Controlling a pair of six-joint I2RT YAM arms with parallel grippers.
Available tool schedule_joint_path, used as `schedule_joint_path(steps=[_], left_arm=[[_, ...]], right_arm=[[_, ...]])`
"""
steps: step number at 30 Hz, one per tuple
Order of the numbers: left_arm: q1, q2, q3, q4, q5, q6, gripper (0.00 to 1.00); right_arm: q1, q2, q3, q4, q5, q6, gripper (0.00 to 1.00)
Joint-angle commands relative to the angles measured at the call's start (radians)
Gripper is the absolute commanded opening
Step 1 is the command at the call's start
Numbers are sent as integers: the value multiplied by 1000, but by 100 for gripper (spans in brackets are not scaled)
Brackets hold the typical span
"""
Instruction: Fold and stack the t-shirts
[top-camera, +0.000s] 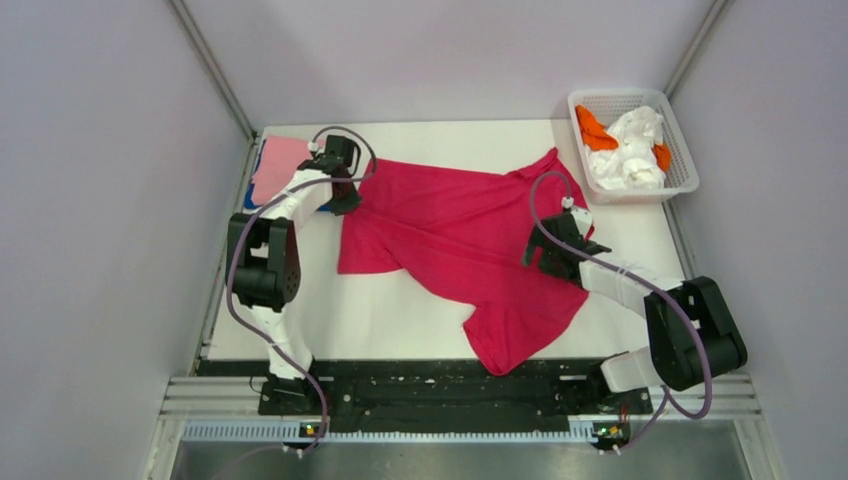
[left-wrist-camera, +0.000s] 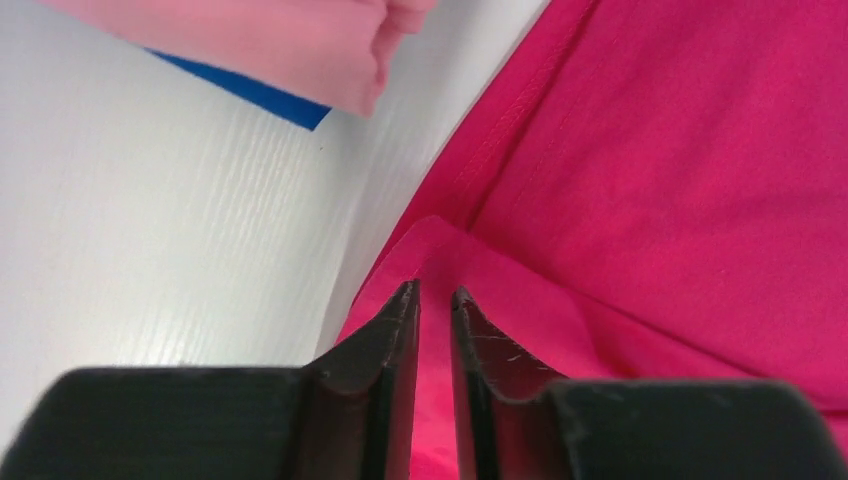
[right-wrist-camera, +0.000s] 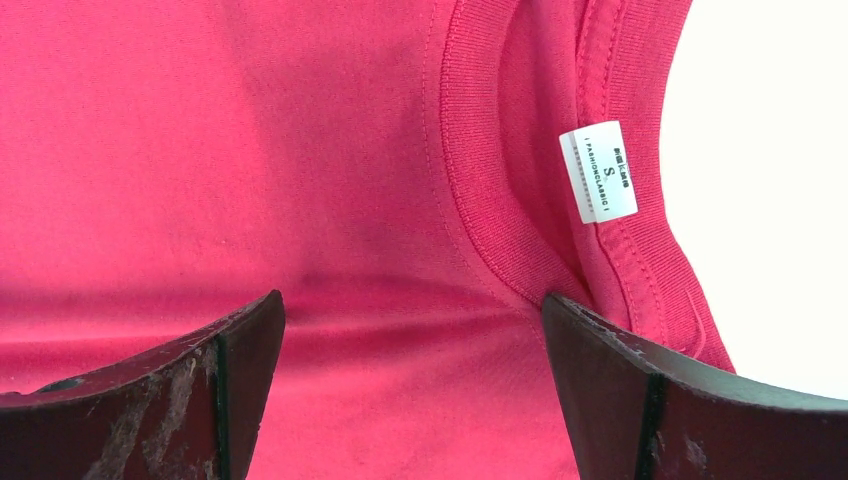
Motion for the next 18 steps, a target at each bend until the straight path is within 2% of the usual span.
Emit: schedule_joint_path(steps=[1,2,4,9,14,18], left_arm=[[8,7,50,-41,42,30,33],[8,-11,40,-52,40,30,45],[8,-67,1,-72,23,13,54],[12,-306,-276,-59,-51,-73,65],[49,-485,-559,62,45,-123,65],[80,-493,-649,197,207,-128,60]], right_arm=[[-19,33,2,-77,21,-12,99],[-19,32,3,-79,21,-11,99],[-19,28,5,-81,22,-12,99],[-19,23,6,-82,22,-9,99],[-18,28,10,-80,12,-8,99],[-18,28,8,-79,13,-6,99]])
